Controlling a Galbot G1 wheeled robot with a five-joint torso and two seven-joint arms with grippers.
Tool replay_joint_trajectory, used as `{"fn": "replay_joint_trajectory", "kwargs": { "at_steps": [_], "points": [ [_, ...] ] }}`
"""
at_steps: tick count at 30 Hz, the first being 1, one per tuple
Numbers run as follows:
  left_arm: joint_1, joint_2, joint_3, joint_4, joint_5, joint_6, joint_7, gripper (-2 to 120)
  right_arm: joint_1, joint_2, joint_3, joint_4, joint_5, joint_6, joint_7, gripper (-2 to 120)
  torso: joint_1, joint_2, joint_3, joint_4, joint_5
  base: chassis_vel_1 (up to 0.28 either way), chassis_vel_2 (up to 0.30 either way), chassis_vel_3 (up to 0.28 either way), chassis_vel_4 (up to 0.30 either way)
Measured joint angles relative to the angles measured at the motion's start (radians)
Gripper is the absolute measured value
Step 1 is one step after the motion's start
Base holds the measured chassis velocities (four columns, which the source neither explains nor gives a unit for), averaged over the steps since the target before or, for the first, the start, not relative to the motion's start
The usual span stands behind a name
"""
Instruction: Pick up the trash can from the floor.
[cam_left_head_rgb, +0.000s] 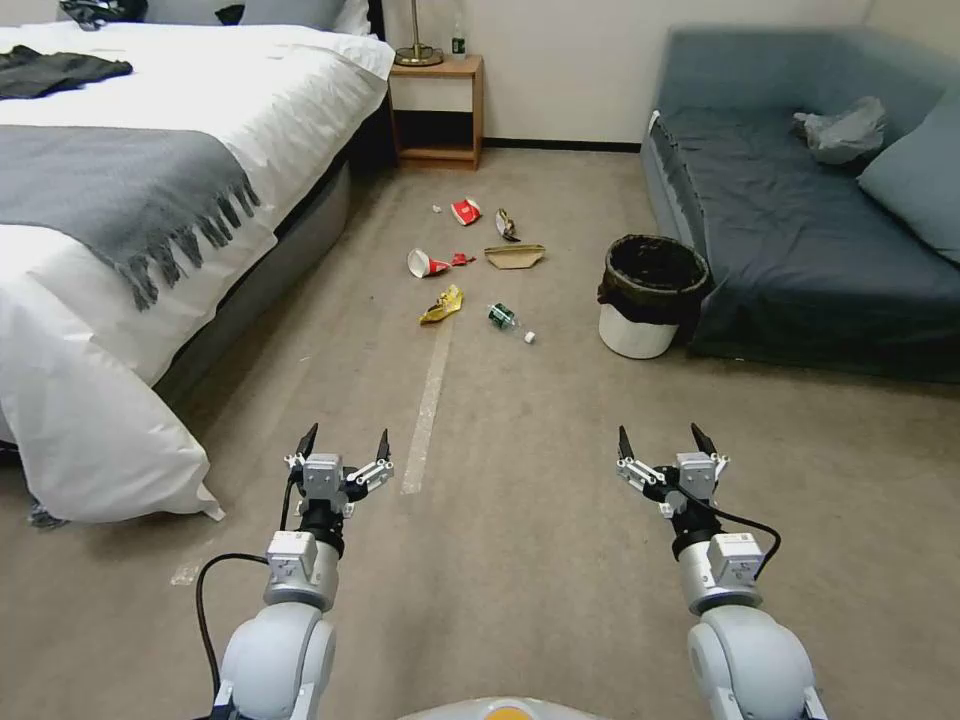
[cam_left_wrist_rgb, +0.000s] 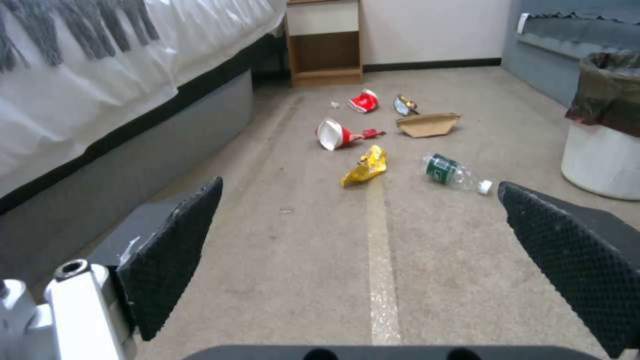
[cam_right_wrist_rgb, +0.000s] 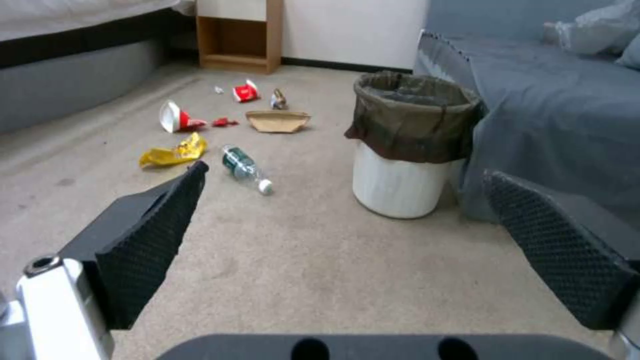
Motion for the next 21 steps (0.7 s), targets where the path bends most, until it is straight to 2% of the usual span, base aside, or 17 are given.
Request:
{"fn": "replay_joint_trajectory", "kwargs": {
  "at_steps": [21],
  "points": [
    [0.000,0.000,0.000,0.000,0.000,0.000,0.000,100,0.000,0.000,0.000,0.000,0.000,0.000,0.000,100,0.000,0.000,0.000,0.0000,0.0000,0.000,0.000,0.000,0.000]
  ]
}}
